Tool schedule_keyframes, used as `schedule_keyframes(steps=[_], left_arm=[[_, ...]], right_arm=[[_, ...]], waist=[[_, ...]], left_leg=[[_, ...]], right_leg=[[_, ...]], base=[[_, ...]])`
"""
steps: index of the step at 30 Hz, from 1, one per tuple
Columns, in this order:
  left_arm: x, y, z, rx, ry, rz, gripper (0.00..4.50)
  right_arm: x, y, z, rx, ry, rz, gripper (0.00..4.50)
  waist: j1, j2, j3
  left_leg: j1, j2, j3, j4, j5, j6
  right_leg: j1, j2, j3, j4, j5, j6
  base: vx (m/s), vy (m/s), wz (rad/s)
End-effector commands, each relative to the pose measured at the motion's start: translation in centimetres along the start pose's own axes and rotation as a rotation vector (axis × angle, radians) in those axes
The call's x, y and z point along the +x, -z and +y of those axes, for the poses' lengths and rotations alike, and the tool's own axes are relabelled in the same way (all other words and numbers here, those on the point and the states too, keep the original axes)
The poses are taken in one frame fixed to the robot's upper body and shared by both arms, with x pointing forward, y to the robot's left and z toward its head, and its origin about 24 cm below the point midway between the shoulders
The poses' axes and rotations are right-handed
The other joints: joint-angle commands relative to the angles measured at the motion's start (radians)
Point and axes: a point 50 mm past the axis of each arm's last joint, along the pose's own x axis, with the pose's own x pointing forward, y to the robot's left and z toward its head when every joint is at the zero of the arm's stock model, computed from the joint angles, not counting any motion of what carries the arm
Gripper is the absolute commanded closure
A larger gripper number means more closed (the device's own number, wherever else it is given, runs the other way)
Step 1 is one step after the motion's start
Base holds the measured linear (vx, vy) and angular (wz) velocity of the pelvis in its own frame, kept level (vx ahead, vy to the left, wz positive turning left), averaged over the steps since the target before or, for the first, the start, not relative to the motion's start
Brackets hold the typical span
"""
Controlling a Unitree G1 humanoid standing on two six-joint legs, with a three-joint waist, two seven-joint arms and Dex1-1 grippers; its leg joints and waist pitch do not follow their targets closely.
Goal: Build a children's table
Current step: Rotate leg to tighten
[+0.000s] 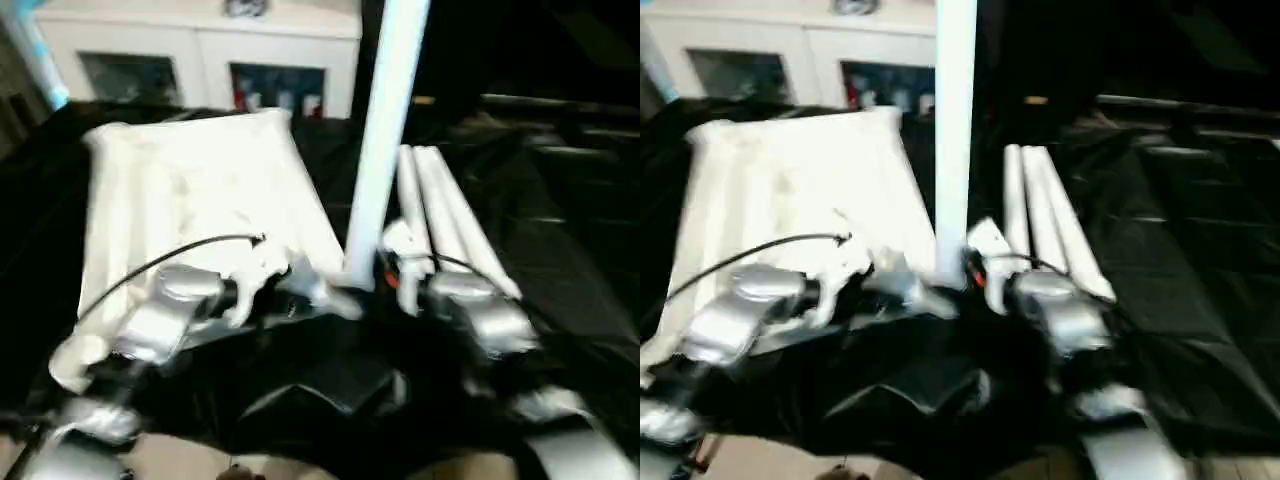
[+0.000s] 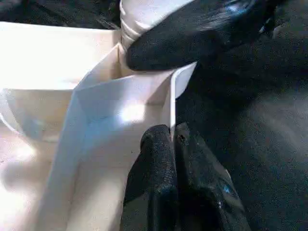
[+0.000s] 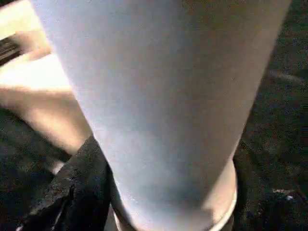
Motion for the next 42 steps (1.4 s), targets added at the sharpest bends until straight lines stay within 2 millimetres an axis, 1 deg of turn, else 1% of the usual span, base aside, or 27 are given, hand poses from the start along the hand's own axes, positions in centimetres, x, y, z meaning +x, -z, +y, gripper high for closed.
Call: schedule_keyframes(steps=[1, 2, 3, 4, 5, 7, 8, 9, 12, 13, 14, 15, 19, 20, 21, 22, 23, 24, 25, 28, 29, 33, 34, 36, 37, 39, 42], left_arm=[[2.3, -3.2, -0.4, 0.012, -0.065, -0.069, 4.5], [2.6, -3.5, -0.3, 0.0, -0.093, -0.071, 4.5], [2.8, -3.6, -0.2, -0.008, -0.111, -0.072, 4.5], [3.1, -4.0, -0.1, -0.017, -0.153, -0.079, 4.5], [3.4, -4.2, -0.1, -0.01, -0.16, -0.083, 4.5], [3.5, -4.3, -0.3, -0.003, -0.16, -0.084, 4.5], [3.5, -4.3, -0.3, -0.003, -0.16, -0.084, 4.5], [3.6, -4.4, -0.6, 0.024, -0.128, -0.093, 4.5], [3.4, -4.1, -0.9, 0.038, -0.099, -0.097, 4.5], [3.3, -4.0, -0.9, 0.041, -0.091, -0.097, 4.5], [3.1, -3.8, -0.9, 0.052, -0.075, -0.097, 4.5], [3.0, -3.8, -0.9, 0.058, -0.069, -0.096, 4.5], [2.9, -3.6, -1.0, 0.064, -0.055, -0.094, 4.5], [2.2, -2.9, -1.1, 0.091, 0.001, -0.08, 4.5], [2.1, -2.7, -1.1, 0.095, 0.01, -0.077, 4.5], [1.6, -2.4, -1.1, 0.118, 0.044, -0.073, 4.5], [1.6, -2.4, -1.1, 0.118, 0.044, -0.073, 4.5], [1.6, -2.4, -1.1, 0.118, 0.044, -0.073, 4.5], [1.0, -1.9, -1.4, 0.144, 0.108, -0.071, 4.5], [0.2, -1.3, -1.9, 0.157, 0.189, -0.057, 4.5], [0.0, -1.1, -2.1, 0.167, 0.217, -0.051, 4.5], [-0.8, -0.5, -2.2, 0.173, 0.265, -0.033, 4.5], [-1.2, -0.3, -2.2, 0.175, 0.292, -0.025, 4.5], [-1.6, 0.0, -2.3, 0.172, 0.328, -0.011, 4.5], [-1.8, 0.2, -2.3, 0.172, 0.342, -0.003, 4.5], [-1.9, 0.2, -2.4, 0.172, 0.349, 0.001, 4.5], [-2.1, 0.3, -2.4, 0.172, 0.361, 0.005, 4.5]], right_arm=[[2.3, 1.3, 1.7, 0.08, 0.116, 0.076, 1.74], [2.5, 1.3, 1.8, 0.09, 0.145, 0.08, 1.74], [2.7, 1.3, 1.9, 0.095, 0.162, 0.084, 1.74], [3.0, 1.2, 2.2, 0.075, 0.167, 0.08, 1.74], [3.3, 1.0, 2.5, 0.055, 0.158, 0.07, 1.74], [3.4, 0.9, 2.7, 0.04, 0.149, 0.061, 1.74], [3.4, 0.9, 2.7, 0.04, 0.149, 0.061, 1.39], [3.5, 0.5, 3.1, 0.087, 0.088, 0.033, 1.18], [3.5, 0.2, 3.1, 0.103, 0.041, 0.017, 0.95], [3.4, 0.2, 3.1, 0.097, 0.033, 0.015, 0.84], [3.3, 0.1, 3.0, 0.066, 0.014, 0.018, 0.84], [3.3, 0.1, 3.0, 0.045, 0.01, 0.02, 0.6], [3.2, 0.0, 2.9, 0.026, -0.002, 0.021, 0.6], [2.4, -0.1, 2.6, -0.038, -0.089, 0.01, 0.6], [2.3, -0.1, 2.5, -0.047, -0.102, 0.009, 0.6], [1.7, -0.2, 2.3, -0.08, -0.155, 0.006, 0.6], [1.7, -0.2, 2.3, -0.08, -0.155, 0.006, 0.6], [1.7, -0.2, 2.3, -0.08, -0.155, 0.006, 0.6], [0.7, -0.1, 2.0, -0.112, -0.227, 0.005, 0.6], [-0.5, 0.0, 1.6, -0.137, -0.302, 0.009, 0.6], [-1.0, 0.0, 1.5, -0.146, -0.329, 0.013, 0.6], [-2.1, 0.0, 1.2, -0.168, -0.391, 0.018, 0.6], [-2.6, 0.0, 1.2, -0.179, -0.425, 0.024, 0.83], [-3.2, 0.1, 1.3, -0.194, -0.465, 0.034, 0.9], [-3.4, 0.1, 1.4, -0.2, -0.483, 0.041, 0.95], [-3.5, 0.2, 1.4, -0.203, -0.493, 0.045, 1.25], [-3.7, 0.1, 1.5, -0.201, -0.506, 0.05, 1.36]], waist=[[-0.004, 0.008, -0.058], [-0.007, 0.007, -0.059], [-0.002, 0.006, -0.061], [0.0, 0.005, -0.062], [0.003, 0.005, -0.063], [0.006, 0.005, -0.066], [0.006, 0.005, -0.066], [0.006, 0.004, -0.067], [0.007, 0.005, -0.065], [0.007, 0.002, -0.063], [0.007, 0.002, -0.063], [0.004, 0.002, -0.063], [0.0, 0.003, -0.063], [0.001, 0.006, -0.063], [0.002, 0.004, -0.065], [0.0, 0.003, -0.064], [0.001, 0.004, -0.067], [0.0, 0.005, -0.064], [0.003, 0.005, -0.065], [0.01, 0.007, -0.065], [0.011, 0.007, -0.063], [0.017, 0.007, -0.062], [0.017, 0.013, -0.062], [0.02, 0.008, -0.061], [0.021, 0.01, -0.062], [0.025, 0.01, -0.061], [0.03, 0.01, -0.063]], left_leg=[[0.021, 0.04, -0.018, -0.072, -0.289, -0.025], [0.019, 0.038, -0.018, -0.071, -0.283, -0.029], [0.02, 0.037, -0.018, -0.069, -0.271, -0.026], [0.014, 0.036, -0.016, -0.068, -0.257, -0.014], [0.013, 0.037, -0.015, -0.067, -0.246, -0.009], [0.01, 0.039, -0.014, -0.067, -0.21, 0.009], [0.01, 0.039, -0.014, -0.067, -0.21, 0.009], [0.009, 0.038, -0.013, -0.067, -0.197, 0.021], [0.009, 0.039, -0.013, -0.067, -0.204, 0.029], [0.009, 0.04, -0.014, -0.069, -0.22, 0.029], [0.009, 0.04, -0.014, -0.069, -0.222, 0.028], [0.008, 0.041, -0.014, -0.07, -0.224, 0.025], [0.007, 0.041, -0.015, -0.07, -0.219, 0.023], [0.008, 0.041, -0.015, -0.07, -0.219, 0.023], [0.006, 0.042, -0.016, -0.068, -0.221, 0.032], [0.004, 0.043, -0.014, -0.068, -0.214, 0.038], [0.006, 0.043, -0.014, -0.067, -0.201, 0.045], [0.006, 0.043, -0.012, -0.067, -0.197, 0.048], [0.008, 0.043, -0.013, -0.068, -0.2, 0.048], [0.01, 0.047, -0.013, -0.068, -0.208, 0.05], [0.01, 0.049, -0.012, -0.069, -0.206, 0.053], [0.011, 0.048, -0.012, -0.071, -0.223, 0.042], [0.01, 0.048, -0.013, -0.071, -0.225, 0.04], [0.009, 0.047, -0.013, -0.071, -0.225, 0.039], [0.012, 0.048, -0.012, -0.071, -0.227, 0.04], [0.014, 0.048, -0.012, -0.071, -0.234, 0.037], [0.015, 0.048, -0.012, -0.071, -0.228, 0.029]], right_leg=[[0.03, -0.085, 0.055, -0.095, -0.356, -0.164], [0.032, -0.085, 0.054, -0.093, -0.347, -0.168], [0.035, -0.087, 0.053, -0.094, -0.338, -0.168], [0.038, -0.087, 0.054, -0.093, -0.312, -0.167], [0.039, -0.087, 0.054, -0.092, -0.293, -0.167], [0.043, -0.085, 0.053, -0.082, -0.211, -0.182], [0.043, -0.085, 0.053, -0.082, -0.211, -0.182], [0.045, -0.083, 0.052, -0.079, -0.171, -0.194], [0.046, -0.085, 0.052, -0.08, -0.176, -0.199], [0.045, -0.087, 0.051, -0.084, -0.22, -0.192], [0.045, -0.088, 0.051, -0.085, -0.229, -0.19], [0.045, -0.088, 0.052, -0.085, -0.236, -0.188], [0.046, -0.087, 0.052, -0.083, -0.223, -0.196], [0.045, -0.088, 0.052, -0.083, -0.221, -0.197], [0.05, -0.089, 0.05, -0.082, -0.208, -0.197], [0.049, -0.087, 0.052, -0.08, -0.192, -0.197], [0.05, -0.086, 0.052, -0.077, -0.166, -0.203], [0.047, -0.086, 0.052, -0.078, -0.157, -0.211], [0.048, -0.086, 0.052, -0.078, -0.166, -0.213], [0.048, -0.086, 0.052, -0.077, -0.164, -0.214], [0.045, -0.084, 0.053, -0.076, -0.155, -0.217], [0.046, -0.085, 0.052, -0.077, -0.188, -0.214], [0.045, -0.085, 0.052, -0.078, -0.192, -0.213], [0.047, -0.084, 0.052, -0.079, -0.203, -0.205], [0.043, -0.083, 0.052, -0.08, -0.204, -0.206], [0.041, -0.083, 0.053, -0.081, -0.218, -0.205], [0.041, -0.083, 0.053, -0.08, -0.212, -0.203]], base=[[0.0, 0.0, 0.0], [0.0, 0.0, 0.0], [0.0, 0.0, 0.0], [0.0, 0.0, 0.0], [0.0, 0.0, 0.0], [0.0, 0.0, 0.0], [0.0, 0.0, 0.0], [0.0, 0.0, 0.0], [0.0, 0.0, 0.0], [0.0, 0.0, 0.0], [0.0, 0.0, 0.0], [0.0, 0.0, 0.0], [0.0, 0.0, 0.0], [0.0, 0.0, 0.0], [0.0, 0.0, 0.0], [0.0, 0.0, 0.0], [0.0, 0.0, 0.0], [0.0, 0.0, 0.0], [0.0, 0.0, 0.0], [0.0, 0.0, 0.0], [0.0, 0.0, 0.0], [0.0, 0.0, 0.0], [0.0, 0.0, 0.0], [0.0, 0.0, 0.0], [0.0, 0.0, 0.0], [0.0, 0.0, 0.0], [0.0, 0.0, 0.0]])
